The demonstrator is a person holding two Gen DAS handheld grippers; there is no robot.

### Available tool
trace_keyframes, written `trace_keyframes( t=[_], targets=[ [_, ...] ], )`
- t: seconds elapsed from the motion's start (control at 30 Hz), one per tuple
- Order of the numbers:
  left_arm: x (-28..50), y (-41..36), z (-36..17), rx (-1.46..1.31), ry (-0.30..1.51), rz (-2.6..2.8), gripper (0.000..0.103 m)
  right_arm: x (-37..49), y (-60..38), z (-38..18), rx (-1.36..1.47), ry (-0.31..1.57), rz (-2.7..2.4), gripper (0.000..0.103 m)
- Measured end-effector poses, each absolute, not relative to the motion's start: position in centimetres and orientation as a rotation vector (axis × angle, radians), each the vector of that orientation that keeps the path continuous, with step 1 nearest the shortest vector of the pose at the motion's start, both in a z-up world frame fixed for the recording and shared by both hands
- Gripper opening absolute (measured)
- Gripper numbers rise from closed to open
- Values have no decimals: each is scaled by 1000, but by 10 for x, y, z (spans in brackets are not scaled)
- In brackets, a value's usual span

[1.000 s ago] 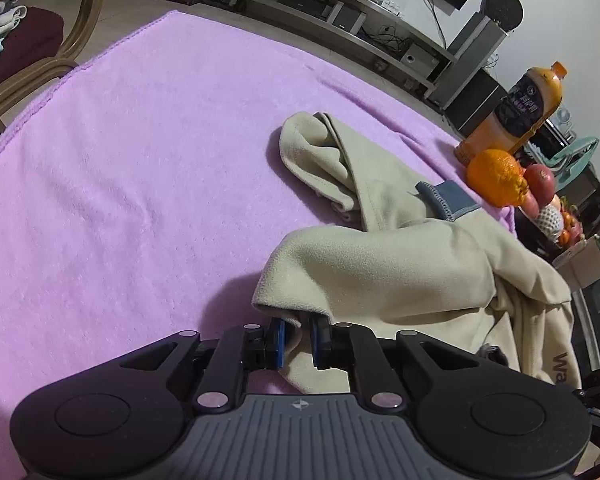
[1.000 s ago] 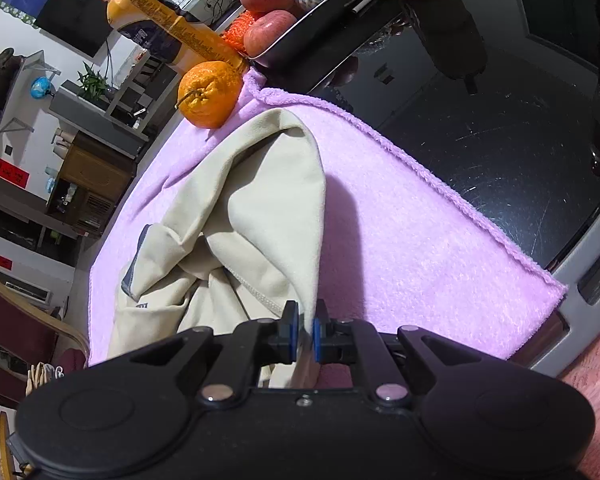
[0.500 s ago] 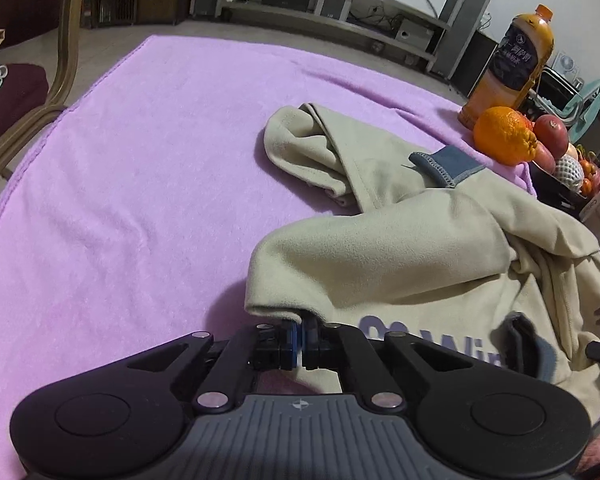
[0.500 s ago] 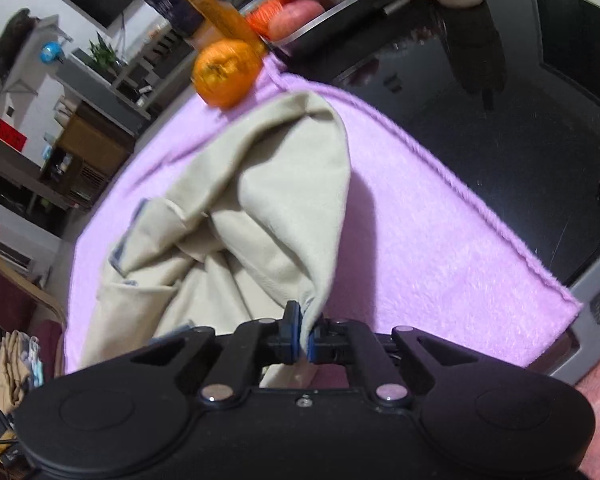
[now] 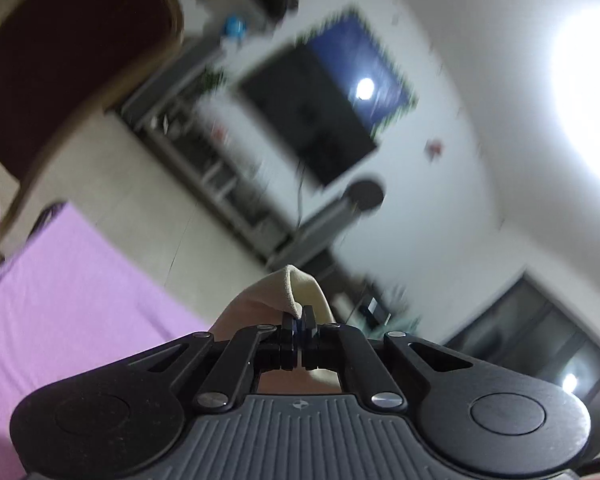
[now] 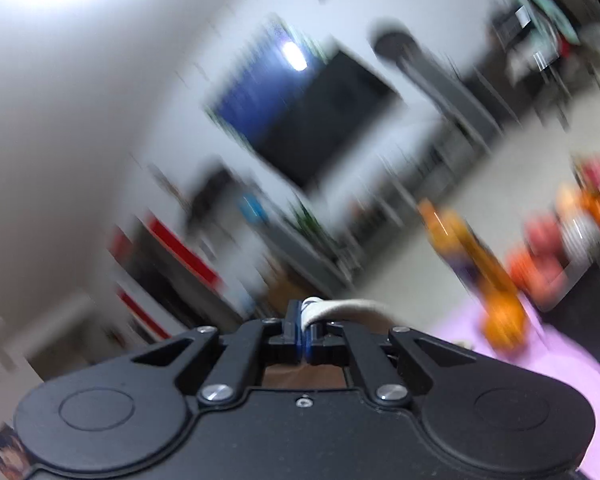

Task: Fold clothes
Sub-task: 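Lift the shirt high with both grippers and shake it out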

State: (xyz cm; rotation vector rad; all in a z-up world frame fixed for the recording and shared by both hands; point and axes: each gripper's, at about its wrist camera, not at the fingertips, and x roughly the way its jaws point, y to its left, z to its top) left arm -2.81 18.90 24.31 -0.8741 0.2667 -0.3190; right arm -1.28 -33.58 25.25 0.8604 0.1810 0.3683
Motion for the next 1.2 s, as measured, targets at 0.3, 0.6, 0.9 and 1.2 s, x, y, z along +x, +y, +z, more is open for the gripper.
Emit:
trace_keyframes(
  t=[0.3,0.6,0.9,1.2],
  targets=[
    [-133,171,304,-759,-55,-257,0,-89,-330,315,760,7,470,2],
    [-50,171,295,-652,141,-112,0,-29,-313,320,682,115,408,2],
    [73,205,298,-565,229,26,0,121,-268,313,604,306,310,2],
    [32,193,241,-518,195,-15,1,85,-273,271,413,286,336,2]
  ],
)
